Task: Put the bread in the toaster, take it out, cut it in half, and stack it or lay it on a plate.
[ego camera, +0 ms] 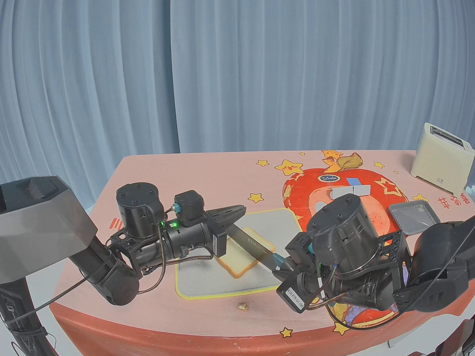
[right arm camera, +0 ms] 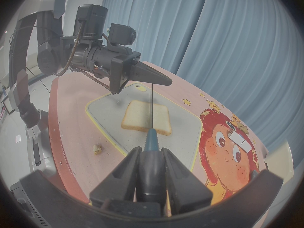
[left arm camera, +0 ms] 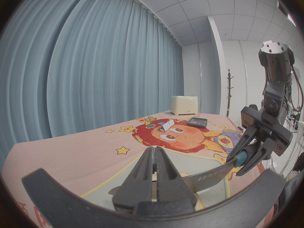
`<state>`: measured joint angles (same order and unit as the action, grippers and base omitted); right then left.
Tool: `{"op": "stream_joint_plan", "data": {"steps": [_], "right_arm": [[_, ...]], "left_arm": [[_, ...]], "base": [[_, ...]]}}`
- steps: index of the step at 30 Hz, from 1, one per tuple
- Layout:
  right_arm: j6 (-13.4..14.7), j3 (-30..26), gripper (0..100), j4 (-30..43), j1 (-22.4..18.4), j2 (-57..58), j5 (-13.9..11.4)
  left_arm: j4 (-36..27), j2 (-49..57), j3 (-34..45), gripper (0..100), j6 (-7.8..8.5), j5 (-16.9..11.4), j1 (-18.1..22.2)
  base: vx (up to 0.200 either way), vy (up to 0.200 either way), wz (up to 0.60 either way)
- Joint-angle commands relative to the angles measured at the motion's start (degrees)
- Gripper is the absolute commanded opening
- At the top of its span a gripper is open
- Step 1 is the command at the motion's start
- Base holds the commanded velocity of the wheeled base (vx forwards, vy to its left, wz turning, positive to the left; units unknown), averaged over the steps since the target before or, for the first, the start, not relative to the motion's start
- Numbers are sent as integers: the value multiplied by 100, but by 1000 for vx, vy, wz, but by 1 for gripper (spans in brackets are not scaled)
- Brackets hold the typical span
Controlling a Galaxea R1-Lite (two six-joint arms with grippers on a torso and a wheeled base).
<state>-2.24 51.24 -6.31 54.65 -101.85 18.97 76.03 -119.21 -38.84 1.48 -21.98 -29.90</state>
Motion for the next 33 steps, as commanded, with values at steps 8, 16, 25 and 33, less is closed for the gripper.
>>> {"op": "stream_joint_plan", "data": {"steps": [8, 16, 25, 33], "right_arm": [[-4, 27, 0, -1, 2, -10, 28], [13, 18, 0, -1, 2, -10, 28], [40, -52, 0, -1, 2, -63, 28], [49, -26, 0, -1, 2, -80, 46]], "left_arm": [[8, -208, -18, 0, 11, 1, 2], [8, -269, -1, 0, 19, 9, -86], [17, -225, -18, 0, 11, 9, -121], [26, -164, -45, 0, 11, 18, -130]], "base": [[0, 0, 0], [0, 0, 0], [0, 0, 0], [0, 0, 0]]}}
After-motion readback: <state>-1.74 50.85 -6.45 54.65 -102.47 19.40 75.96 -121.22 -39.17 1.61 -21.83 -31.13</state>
